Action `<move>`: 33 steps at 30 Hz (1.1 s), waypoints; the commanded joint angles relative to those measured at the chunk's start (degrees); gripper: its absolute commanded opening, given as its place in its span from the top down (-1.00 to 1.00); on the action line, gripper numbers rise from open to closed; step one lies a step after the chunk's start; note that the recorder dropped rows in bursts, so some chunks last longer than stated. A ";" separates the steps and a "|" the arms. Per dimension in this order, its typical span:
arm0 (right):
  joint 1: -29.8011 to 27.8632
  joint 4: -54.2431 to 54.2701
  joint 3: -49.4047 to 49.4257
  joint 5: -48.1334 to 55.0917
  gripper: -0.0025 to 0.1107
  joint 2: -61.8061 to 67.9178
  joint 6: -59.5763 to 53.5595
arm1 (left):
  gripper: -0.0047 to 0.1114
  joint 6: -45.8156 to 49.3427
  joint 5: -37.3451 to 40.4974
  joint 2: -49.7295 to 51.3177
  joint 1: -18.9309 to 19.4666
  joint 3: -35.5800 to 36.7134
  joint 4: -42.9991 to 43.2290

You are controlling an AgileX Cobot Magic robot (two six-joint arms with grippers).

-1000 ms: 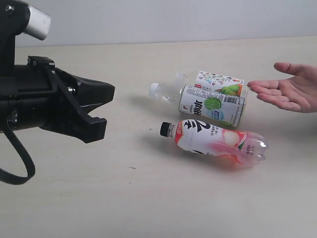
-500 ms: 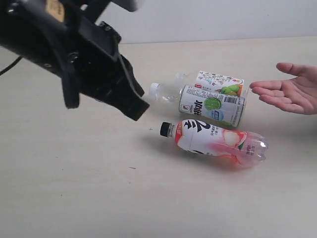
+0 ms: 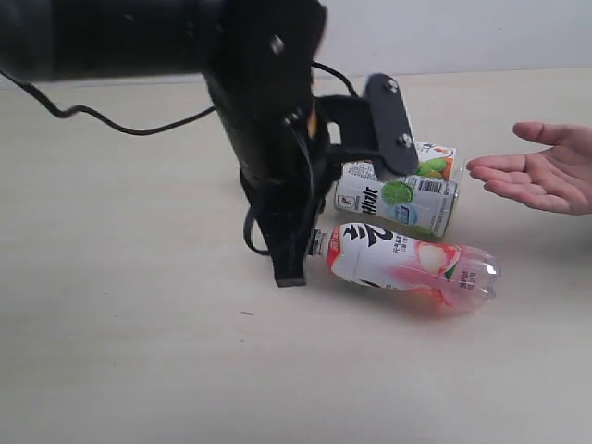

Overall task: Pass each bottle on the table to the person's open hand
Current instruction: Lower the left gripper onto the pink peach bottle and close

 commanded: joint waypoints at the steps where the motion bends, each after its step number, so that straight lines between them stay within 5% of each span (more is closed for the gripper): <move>1: -0.12 -0.22 0.29 -0.65 0.96 -0.34 -0.06 | 0.92 3.44 -7.46 3.66 -4.31 -0.64 8.27; 6: -0.12 -0.22 0.29 -0.65 0.96 -0.34 -0.06 | 0.91 5.15 -15.35 5.66 -6.89 -0.64 7.62; 9: -0.12 -0.22 0.29 -0.65 0.96 -0.34 -0.06 | 0.71 5.03 -14.86 6.36 -7.28 -0.64 6.52; 17: -0.12 -0.22 0.29 -0.65 0.96 -0.34 -0.20 | -0.48 1.67 -18.74 9.58 -7.28 -0.64 6.10; 33: -0.12 -0.22 0.29 -0.65 0.96 -0.34 -0.20 | -0.48 0.54 -27.23 15.88 -7.05 -0.64 10.24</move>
